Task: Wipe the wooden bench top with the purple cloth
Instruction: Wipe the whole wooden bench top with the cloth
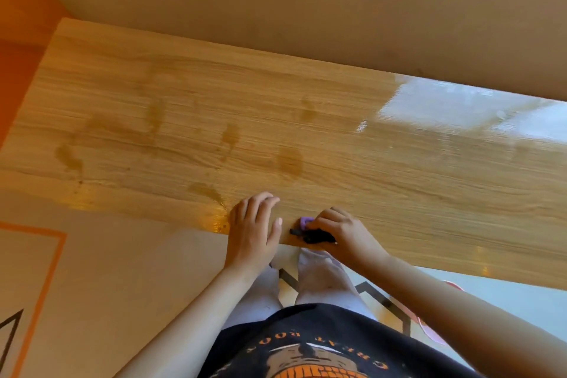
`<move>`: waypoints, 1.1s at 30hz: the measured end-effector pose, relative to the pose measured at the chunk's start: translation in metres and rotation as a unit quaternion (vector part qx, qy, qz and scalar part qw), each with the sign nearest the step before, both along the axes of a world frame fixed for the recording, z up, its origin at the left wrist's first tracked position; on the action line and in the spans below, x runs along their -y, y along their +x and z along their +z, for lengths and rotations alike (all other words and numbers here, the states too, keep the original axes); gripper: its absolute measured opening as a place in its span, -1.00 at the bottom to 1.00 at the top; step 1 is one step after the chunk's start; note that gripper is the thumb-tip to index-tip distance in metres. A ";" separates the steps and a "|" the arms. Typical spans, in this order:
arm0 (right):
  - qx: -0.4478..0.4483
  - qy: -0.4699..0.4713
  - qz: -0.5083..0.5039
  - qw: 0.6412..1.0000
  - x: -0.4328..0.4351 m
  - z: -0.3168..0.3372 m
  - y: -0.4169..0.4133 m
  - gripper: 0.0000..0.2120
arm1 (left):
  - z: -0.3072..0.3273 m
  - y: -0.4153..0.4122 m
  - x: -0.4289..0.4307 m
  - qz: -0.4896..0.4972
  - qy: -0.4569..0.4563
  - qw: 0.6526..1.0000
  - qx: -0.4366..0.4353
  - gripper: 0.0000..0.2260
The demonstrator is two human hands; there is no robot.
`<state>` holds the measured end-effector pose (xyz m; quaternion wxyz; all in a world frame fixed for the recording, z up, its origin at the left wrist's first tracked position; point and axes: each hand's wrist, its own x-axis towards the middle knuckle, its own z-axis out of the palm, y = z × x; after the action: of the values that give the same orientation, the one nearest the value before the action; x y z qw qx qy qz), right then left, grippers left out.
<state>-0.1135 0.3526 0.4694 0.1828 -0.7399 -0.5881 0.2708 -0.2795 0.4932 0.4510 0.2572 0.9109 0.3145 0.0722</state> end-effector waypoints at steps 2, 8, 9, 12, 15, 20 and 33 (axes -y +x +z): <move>-0.015 -0.010 0.009 1.000 0.002 0.002 -0.001 -0.68 | 0.000 -0.016 -0.013 0.023 0.014 0.999 0.020 -0.68; 0.057 0.027 -0.169 0.984 -0.031 0.000 0.039 -0.75 | -0.013 -0.071 -0.074 0.202 0.080 0.976 0.012 -0.64; 0.061 0.028 -0.209 0.976 -0.036 0.000 0.045 -0.75 | -0.016 -0.080 -0.083 0.218 0.082 0.973 0.000 -0.63; 0.060 0.032 -0.287 0.955 -0.043 -0.006 0.046 -0.77 | -0.025 -0.096 -0.095 0.199 0.085 0.975 -0.045 -0.62; 0.066 0.052 -0.361 0.929 -0.043 -0.011 0.015 -0.80 | -0.030 -0.101 -0.098 0.183 0.093 0.977 -0.057 -0.59; 0.050 0.043 -0.253 0.965 -0.051 -0.016 -0.071 -0.71 | -0.031 -0.096 -0.098 0.193 0.090 0.975 -0.061 -0.57; 0.043 0.015 -0.417 0.908 -0.025 -0.006 0.029 -0.81 | -0.040 -0.096 -0.099 0.200 0.103 0.973 -0.039 -0.58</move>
<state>-0.0845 0.3779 0.4639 0.2648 -0.9257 -0.2371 0.1294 -0.3757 0.5922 0.4108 0.1296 0.8531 0.4912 0.1190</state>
